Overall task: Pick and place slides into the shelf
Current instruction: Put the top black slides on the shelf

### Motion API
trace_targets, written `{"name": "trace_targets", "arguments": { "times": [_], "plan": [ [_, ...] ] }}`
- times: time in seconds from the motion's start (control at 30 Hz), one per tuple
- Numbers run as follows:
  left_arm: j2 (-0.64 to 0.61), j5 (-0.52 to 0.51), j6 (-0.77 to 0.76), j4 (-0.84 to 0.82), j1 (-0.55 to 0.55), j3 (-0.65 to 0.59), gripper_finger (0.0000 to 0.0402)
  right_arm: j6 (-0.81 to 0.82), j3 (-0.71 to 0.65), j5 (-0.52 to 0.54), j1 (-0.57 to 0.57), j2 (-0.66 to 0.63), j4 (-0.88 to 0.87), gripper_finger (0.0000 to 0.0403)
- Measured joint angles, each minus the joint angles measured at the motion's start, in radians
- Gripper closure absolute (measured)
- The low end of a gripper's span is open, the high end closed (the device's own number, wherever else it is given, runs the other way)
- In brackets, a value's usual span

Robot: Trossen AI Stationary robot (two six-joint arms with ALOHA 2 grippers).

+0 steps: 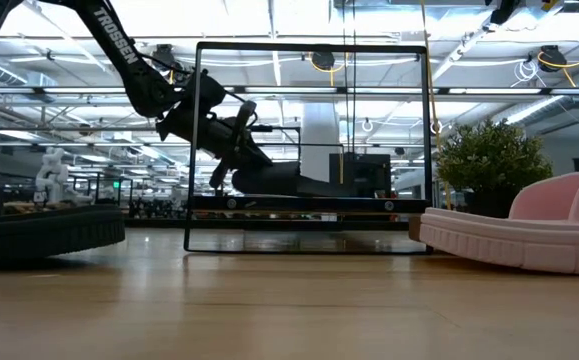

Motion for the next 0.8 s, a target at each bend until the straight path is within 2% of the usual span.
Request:
{"name": "trace_targets", "arguments": {
  "times": [0.37, 0.47, 0.8],
  "plan": [
    [-0.002, -0.029, 0.047, -0.023, 0.000, 0.000, 0.0381, -0.003, 0.000, 0.000, 0.000, 0.000, 0.000, 0.0206],
    [-0.002, -0.049, 0.020, -0.022, -0.001, 0.000, 0.0396, -0.003, 0.000, 0.000, 0.000, 0.000, 0.000, 0.0206],
    [-0.002, -0.070, -0.095, 0.034, 0.000, 0.000, 0.0399, -0.003, 0.000, 0.000, 0.000, 0.000, 0.000, 0.0206]
  ]
}}
